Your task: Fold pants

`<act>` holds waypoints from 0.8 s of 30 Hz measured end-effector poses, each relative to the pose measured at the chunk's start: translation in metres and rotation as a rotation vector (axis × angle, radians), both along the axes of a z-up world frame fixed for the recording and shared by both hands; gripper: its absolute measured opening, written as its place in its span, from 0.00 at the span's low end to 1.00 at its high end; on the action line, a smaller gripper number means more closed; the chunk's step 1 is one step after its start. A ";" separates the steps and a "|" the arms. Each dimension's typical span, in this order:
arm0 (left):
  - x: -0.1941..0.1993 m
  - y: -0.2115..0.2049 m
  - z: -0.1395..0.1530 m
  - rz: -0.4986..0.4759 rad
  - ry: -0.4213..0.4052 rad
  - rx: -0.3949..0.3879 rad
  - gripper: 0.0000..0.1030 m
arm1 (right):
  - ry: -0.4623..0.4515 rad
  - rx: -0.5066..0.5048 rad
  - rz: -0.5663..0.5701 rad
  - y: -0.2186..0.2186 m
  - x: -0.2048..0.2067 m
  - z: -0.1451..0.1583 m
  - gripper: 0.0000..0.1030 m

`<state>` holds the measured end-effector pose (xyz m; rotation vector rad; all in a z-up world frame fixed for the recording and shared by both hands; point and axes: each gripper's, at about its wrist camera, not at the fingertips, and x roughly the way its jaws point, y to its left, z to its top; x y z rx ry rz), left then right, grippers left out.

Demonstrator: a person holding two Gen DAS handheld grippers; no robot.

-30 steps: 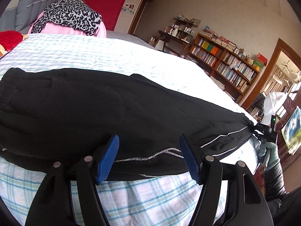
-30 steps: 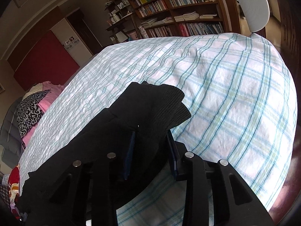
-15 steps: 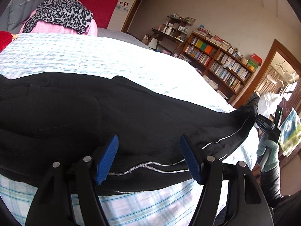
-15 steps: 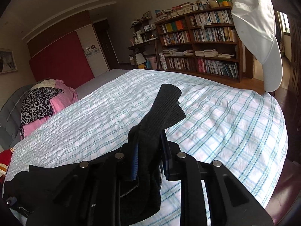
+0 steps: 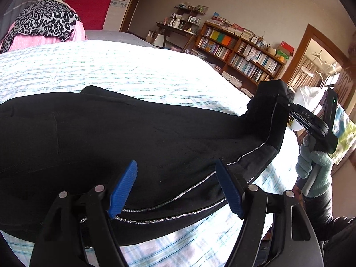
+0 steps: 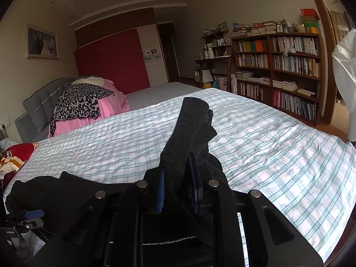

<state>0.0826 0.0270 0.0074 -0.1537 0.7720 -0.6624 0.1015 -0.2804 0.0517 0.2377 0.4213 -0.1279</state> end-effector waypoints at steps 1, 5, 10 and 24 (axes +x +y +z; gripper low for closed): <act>0.000 -0.002 0.001 -0.001 0.002 -0.001 0.72 | 0.002 -0.004 0.015 0.007 0.001 -0.001 0.19; 0.002 -0.008 0.002 -0.008 0.002 -0.007 0.72 | 0.025 -0.027 0.071 0.032 0.007 -0.010 0.19; 0.005 -0.010 -0.001 -0.002 0.009 -0.004 0.72 | 0.055 -0.095 0.140 0.065 0.012 -0.026 0.19; 0.020 -0.009 -0.011 0.034 0.050 0.001 0.72 | 0.117 -0.319 0.348 0.150 0.003 -0.076 0.19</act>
